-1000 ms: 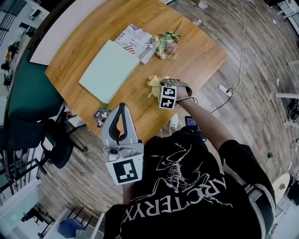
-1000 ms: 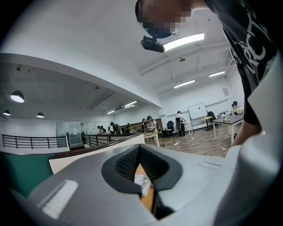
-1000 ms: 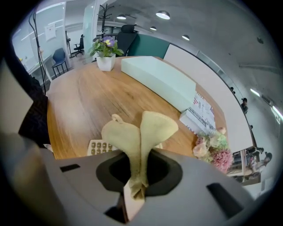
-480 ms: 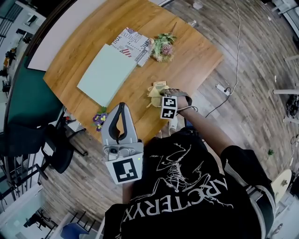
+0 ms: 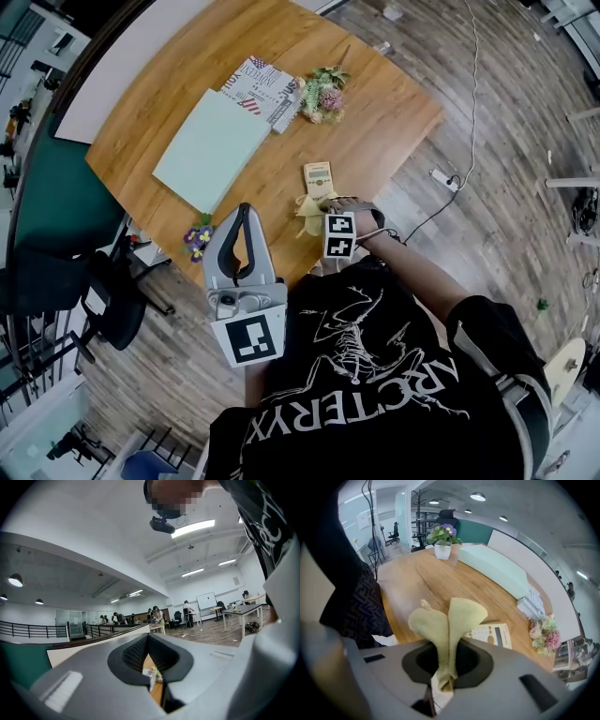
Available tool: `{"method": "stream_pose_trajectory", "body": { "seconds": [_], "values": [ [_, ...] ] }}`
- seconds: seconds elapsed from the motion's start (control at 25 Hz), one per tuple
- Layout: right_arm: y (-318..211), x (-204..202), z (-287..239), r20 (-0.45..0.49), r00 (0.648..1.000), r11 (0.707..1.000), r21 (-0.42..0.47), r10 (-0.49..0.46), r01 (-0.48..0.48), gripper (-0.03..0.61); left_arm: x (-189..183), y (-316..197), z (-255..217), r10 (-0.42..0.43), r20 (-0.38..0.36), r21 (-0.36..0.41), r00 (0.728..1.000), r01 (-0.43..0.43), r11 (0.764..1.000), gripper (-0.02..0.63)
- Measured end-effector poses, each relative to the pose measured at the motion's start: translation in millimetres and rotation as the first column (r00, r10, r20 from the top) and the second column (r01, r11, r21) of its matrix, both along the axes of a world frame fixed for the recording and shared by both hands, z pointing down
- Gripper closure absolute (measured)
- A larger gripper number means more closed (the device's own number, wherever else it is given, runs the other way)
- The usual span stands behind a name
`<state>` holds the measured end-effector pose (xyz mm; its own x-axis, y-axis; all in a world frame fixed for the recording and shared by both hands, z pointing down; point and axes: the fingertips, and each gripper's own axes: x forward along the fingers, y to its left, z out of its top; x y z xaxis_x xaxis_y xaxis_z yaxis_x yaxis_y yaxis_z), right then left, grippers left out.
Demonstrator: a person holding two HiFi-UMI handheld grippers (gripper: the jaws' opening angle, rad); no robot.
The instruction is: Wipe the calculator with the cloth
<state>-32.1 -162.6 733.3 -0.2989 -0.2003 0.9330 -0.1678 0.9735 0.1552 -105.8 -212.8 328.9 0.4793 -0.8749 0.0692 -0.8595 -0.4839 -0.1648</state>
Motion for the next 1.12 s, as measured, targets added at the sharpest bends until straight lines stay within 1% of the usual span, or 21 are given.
{"method": "stream_pose_trajectory", "body": {
  "seconds": [0.24, 0.32, 0.4, 0.52, 0.6, 0.64, 0.72, 0.76, 0.8, 0.88, 0.92, 1.0, 1.12],
  "values": [
    [30.2, -3.3, 11.8, -0.014, 0.999, 0.997, -0.078, -0.032, 0.031, 0.525, 5.1, 4.3, -4.0, 0.012, 0.000, 0.009, 1.000, -0.012, 1.000, 0.604],
    [34.8, -1.7, 18.0, -0.023, 0.999, 0.995, -0.098, -0.028, 0.025, 0.525, 5.8, 6.4, -7.2, 0.012, -0.001, 0.016, 1.000, -0.012, 1.000, 0.604],
    [37.7, -0.6, 18.2, -0.009, 1.000, 0.994, -0.105, -0.004, 0.003, 0.525, 6.3, 9.9, -9.2, 0.011, -0.001, 0.020, 1.000, -0.011, 1.000, 0.604],
    [34.0, -0.4, -2.2, 0.071, 0.995, 0.995, -0.080, 0.069, -0.063, 0.525, 3.8, 13.3, -8.9, 0.005, 0.007, 0.021, 1.000, -0.005, 1.000, 0.604],
    [23.0, 3.7, -30.4, 0.153, 0.977, 0.989, -0.054, 0.146, -0.139, 0.525, 1.7, 12.6, -8.9, 0.001, 0.009, 0.026, 1.000, -0.001, 1.000, 0.604],
    [15.1, 8.0, -47.7, 0.199, 0.961, 0.982, -0.040, 0.190, -0.186, 0.525, 0.8, 11.8, -8.8, -0.001, 0.007, 0.029, 1.000, 0.001, 1.000, 0.604],
    [-2.4, 20.2, -85.9, 0.298, 0.914, 0.958, -0.013, 0.277, -0.286, 0.525, -0.2, 11.0, -7.6, -0.004, 0.001, 0.027, 1.000, 0.004, 1.000, 0.604],
    [-11.0, 27.8, -106.0, 0.351, 0.881, 0.941, -0.003, 0.317, -0.338, 0.525, -0.1, 11.1, -6.7, -0.004, 0.001, 0.024, 1.000, 0.004, 1.000, 0.604],
    [-19.6, 36.3, -127.3, 0.410, 0.840, 0.921, 0.005, 0.354, -0.390, 0.525, 0.5, 11.0, -6.2, -0.002, 0.000, 0.023, 1.000, 0.002, 1.000, 0.604],
    [-37.2, 56.9, -174.1, 0.540, 0.735, 0.868, 0.015, 0.410, -0.496, 0.525, 3.5, 9.6, -7.3, 0.004, -0.002, 0.027, 1.000, -0.004, 1.000, 0.604],
    [-45.6, 68.6, -199.8, 0.605, 0.677, 0.839, 0.026, 0.419, -0.543, 0.525, 5.3, 8.5, -8.3, 0.007, -0.004, 0.030, 1.000, -0.007, 1.000, 0.604],
    [-59.2, 93.7, -252.5, 0.720, 0.567, 0.777, 0.062, 0.400, -0.627, 0.525, 7.9, 6.5, -10.8, 0.010, -0.005, 0.033, 1.000, -0.010, 0.999, 0.604],
    [-68.3, 128.2, -328.9, 0.857, 0.417, 0.676, 0.115, 0.303, -0.728, 0.525, 11.0, 2.4, -17.4, 0.013, -0.007, 0.048, 1.000, -0.012, 0.999, 0.604]
  ]
}}
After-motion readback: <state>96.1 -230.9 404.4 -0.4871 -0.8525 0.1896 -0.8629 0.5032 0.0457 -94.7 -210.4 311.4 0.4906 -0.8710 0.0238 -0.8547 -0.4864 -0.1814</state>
